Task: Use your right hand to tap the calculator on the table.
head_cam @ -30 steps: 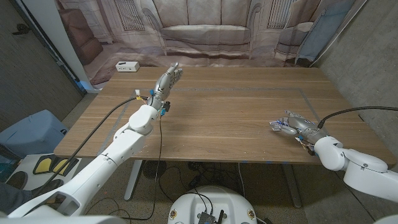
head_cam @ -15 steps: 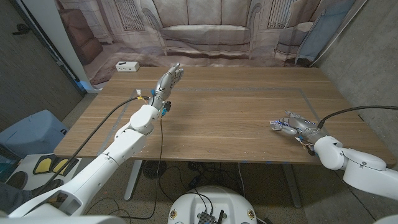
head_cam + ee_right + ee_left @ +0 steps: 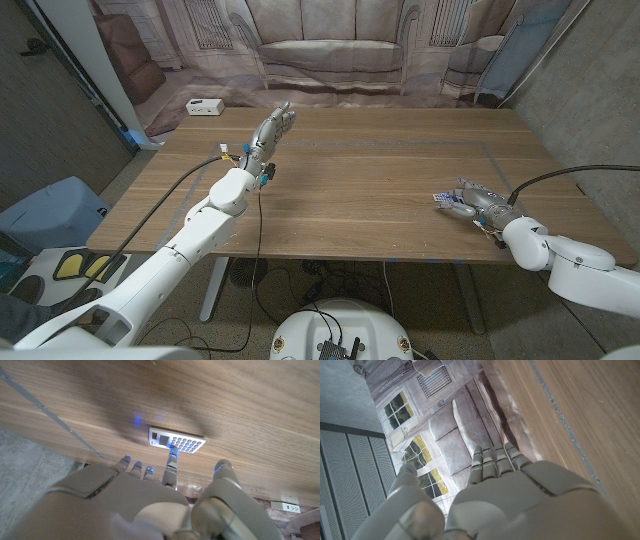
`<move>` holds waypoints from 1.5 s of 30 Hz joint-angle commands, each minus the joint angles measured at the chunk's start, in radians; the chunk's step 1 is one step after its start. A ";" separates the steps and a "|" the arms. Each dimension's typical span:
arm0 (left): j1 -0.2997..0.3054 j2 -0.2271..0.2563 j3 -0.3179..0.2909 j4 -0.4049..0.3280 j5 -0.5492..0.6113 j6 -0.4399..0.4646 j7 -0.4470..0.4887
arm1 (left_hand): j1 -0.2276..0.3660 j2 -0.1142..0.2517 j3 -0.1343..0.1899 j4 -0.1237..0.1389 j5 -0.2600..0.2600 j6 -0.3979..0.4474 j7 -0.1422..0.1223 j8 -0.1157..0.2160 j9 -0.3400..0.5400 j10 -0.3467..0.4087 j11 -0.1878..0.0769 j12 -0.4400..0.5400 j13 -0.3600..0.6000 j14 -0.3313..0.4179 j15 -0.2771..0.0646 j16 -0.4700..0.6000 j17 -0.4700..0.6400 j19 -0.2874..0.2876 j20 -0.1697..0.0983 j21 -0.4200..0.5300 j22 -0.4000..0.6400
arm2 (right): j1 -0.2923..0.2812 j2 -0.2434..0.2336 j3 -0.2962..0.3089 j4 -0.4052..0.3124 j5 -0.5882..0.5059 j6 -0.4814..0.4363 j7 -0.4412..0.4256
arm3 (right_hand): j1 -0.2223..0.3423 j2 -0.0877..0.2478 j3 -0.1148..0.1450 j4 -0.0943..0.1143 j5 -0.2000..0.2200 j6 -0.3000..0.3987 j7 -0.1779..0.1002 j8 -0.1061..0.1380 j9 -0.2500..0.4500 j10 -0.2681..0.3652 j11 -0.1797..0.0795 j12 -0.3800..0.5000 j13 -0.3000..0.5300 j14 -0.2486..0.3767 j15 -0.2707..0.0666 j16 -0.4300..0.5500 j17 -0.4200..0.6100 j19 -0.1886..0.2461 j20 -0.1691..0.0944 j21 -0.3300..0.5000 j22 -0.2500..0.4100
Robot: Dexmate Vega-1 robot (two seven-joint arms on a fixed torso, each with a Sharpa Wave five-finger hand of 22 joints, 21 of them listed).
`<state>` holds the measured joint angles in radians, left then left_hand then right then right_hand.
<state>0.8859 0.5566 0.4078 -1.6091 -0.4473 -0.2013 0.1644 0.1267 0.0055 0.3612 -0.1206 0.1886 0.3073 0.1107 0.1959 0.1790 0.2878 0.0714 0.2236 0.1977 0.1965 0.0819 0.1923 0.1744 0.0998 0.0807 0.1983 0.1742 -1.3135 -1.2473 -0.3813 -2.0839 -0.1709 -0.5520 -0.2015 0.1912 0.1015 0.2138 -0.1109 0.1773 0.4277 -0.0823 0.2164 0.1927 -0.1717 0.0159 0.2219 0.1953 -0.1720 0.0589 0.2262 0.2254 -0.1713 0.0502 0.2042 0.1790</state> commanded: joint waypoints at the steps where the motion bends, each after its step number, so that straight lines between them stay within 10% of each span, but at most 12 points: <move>1: -0.003 -0.001 0.001 0.006 -0.006 -0.001 -0.007 | 0.004 0.003 0.002 -0.003 -0.002 0.009 0.002 -0.001 0.004 0.006 -0.002 0.001 0.003 0.005 -0.001 -0.003 0.005 0.001 0.001 -0.002 0.004 | 0.034 -0.016 -0.043 -0.010 -0.012 -0.045 0.017 | -0.002 -0.003 0.008 0.000 0.000 0.024 0.002 0.013 0.002 -0.045 -0.008 0.007 0.003 -0.236 0.004 0.006 0.001 -0.203 0.012 0.007 0.004; 45: -0.031 -0.024 0.017 0.044 -0.005 -0.015 -0.020 | 0.005 0.005 0.000 -0.003 -0.002 0.012 0.002 -0.002 0.004 0.012 -0.001 -0.001 0.004 0.008 -0.002 -0.003 0.006 0.001 0.001 -0.002 0.004 | 0.044 -0.051 -0.041 -0.031 0.020 -0.052 -0.028 | -0.002 -0.008 0.012 -0.006 0.001 -0.012 -0.009 -0.017 0.001 -0.030 0.003 -0.001 0.003 -0.218 0.007 0.008 -0.003 -0.182 0.019 0.010 0.003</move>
<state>0.8634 0.5375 0.4202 -1.5726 -0.4561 -0.2153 0.1476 0.1267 0.0054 0.3608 -0.1202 0.1887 0.3108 0.1143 0.1961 0.1790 0.2877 0.0714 0.2236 0.1977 0.1964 0.0819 0.1923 0.1744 0.0999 0.0806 0.1983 0.1742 -1.2736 -1.2921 -0.4273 -2.1106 -0.1501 -0.6087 -0.2181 0.1912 0.1015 0.2178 -0.1150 0.1773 0.4294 -0.0896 0.2044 0.1925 -0.1723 0.0096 0.2237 0.1955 -0.1718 0.0588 0.2332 0.2230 -0.1715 0.0610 0.2127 0.1790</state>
